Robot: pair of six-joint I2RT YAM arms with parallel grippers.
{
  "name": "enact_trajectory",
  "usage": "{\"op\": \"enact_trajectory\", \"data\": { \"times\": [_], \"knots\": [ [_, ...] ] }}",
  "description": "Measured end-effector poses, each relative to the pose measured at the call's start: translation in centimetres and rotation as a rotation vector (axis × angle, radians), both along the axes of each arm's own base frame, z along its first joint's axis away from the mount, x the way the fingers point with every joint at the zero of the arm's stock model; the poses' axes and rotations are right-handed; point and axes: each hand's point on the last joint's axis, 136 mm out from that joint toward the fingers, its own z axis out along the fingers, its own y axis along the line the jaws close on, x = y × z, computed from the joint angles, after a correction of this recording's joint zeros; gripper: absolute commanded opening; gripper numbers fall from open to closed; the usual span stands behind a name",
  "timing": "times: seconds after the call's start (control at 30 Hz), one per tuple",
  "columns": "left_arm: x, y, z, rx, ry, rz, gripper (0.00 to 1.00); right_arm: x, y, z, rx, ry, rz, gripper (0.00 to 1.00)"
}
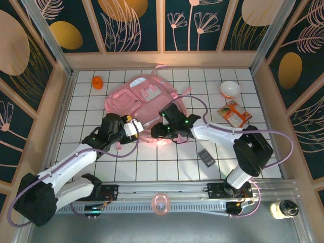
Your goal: Pack the student bag
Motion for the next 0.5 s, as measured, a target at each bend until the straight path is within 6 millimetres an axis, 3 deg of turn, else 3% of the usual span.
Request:
{"op": "enact_trajectory", "data": {
  "times": [0.13, 0.3, 0.5],
  "knots": [
    [0.1, 0.4, 0.3, -0.005, -0.012, 0.019, 0.73, -0.6, 0.3, -1.2, -0.066, 0.033, 0.018, 0.42],
    [0.0, 0.7, 0.3, -0.013, -0.011, 0.034, 0.73, -0.6, 0.1, -1.3, -0.126, 0.034, 0.018, 0.33],
    [0.0, 0.8, 0.3, -0.019, -0.008, 0.042, 0.74, -1.0, -0.3, -1.7, -0.176, 0.051, 0.001, 0.33]
  ]
}}
